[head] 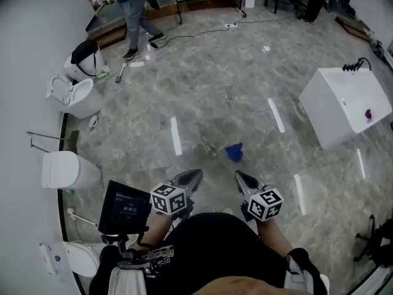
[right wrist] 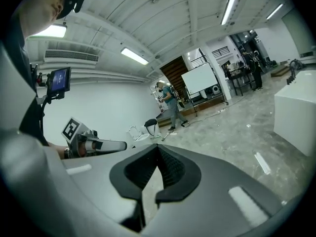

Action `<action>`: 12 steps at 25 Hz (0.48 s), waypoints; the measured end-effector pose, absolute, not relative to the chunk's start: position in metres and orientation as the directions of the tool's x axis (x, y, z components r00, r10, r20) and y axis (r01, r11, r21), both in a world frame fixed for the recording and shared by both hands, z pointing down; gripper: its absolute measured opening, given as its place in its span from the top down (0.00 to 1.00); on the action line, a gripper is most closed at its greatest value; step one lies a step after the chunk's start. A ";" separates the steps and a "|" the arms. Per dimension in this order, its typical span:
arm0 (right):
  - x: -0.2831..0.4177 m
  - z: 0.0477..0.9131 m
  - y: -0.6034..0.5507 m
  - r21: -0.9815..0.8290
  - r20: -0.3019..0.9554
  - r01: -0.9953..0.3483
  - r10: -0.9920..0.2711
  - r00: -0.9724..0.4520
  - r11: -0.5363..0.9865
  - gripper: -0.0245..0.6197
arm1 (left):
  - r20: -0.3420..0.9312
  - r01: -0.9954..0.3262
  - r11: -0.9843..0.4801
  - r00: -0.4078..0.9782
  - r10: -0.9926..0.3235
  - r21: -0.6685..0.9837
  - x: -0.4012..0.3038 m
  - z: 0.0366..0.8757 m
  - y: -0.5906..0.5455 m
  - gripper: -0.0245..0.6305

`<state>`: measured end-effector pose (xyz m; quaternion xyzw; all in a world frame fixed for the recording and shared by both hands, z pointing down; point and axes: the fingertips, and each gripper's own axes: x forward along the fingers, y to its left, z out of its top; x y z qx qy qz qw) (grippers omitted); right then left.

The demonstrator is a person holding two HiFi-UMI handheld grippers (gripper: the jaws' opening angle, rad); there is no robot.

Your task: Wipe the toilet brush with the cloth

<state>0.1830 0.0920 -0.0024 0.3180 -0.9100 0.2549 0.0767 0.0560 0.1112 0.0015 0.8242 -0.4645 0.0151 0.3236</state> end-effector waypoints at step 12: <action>0.127 -0.009 0.104 -0.334 0.276 -0.670 -0.611 -0.742 0.663 0.96 | 0.328 -0.814 -0.355 0.528 -0.784 0.460 -0.015 0.006 0.115 0.94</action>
